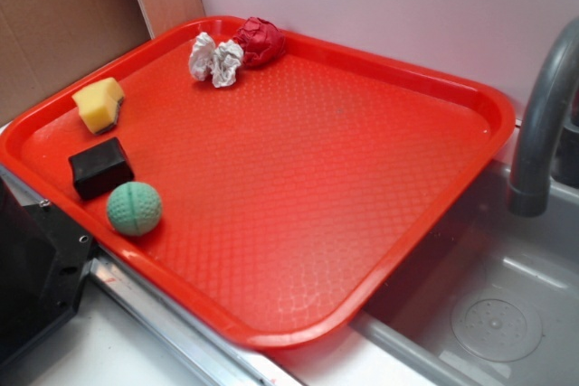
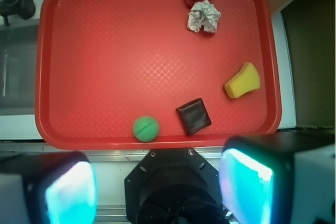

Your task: Grab the black box.

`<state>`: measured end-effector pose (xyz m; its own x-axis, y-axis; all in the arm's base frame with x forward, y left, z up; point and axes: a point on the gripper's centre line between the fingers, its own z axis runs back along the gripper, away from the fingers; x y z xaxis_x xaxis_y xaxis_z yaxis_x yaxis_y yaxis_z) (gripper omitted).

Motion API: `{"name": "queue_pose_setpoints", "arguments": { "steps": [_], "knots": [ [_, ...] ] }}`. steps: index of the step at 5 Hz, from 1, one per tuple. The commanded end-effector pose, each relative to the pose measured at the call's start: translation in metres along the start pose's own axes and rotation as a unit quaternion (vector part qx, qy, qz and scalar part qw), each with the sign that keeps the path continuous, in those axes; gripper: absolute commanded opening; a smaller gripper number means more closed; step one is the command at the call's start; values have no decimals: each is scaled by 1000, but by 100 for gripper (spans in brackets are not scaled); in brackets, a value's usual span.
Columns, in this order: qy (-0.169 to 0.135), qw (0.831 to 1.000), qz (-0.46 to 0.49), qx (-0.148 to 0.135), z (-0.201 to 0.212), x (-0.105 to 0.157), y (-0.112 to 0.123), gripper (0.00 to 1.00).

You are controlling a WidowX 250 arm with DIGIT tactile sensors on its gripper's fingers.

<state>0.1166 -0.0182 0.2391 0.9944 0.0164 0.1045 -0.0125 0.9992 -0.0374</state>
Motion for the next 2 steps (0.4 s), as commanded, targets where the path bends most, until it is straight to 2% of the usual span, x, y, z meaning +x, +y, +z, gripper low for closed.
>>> {"name": "queue_pose_setpoints", "arguments": {
  "steps": [1, 2],
  "knots": [
    [5, 992, -115, -43, -98, 16, 17, 100],
    [49, 993, -105, -21, -132, 4, 33, 100]
  ]
}}
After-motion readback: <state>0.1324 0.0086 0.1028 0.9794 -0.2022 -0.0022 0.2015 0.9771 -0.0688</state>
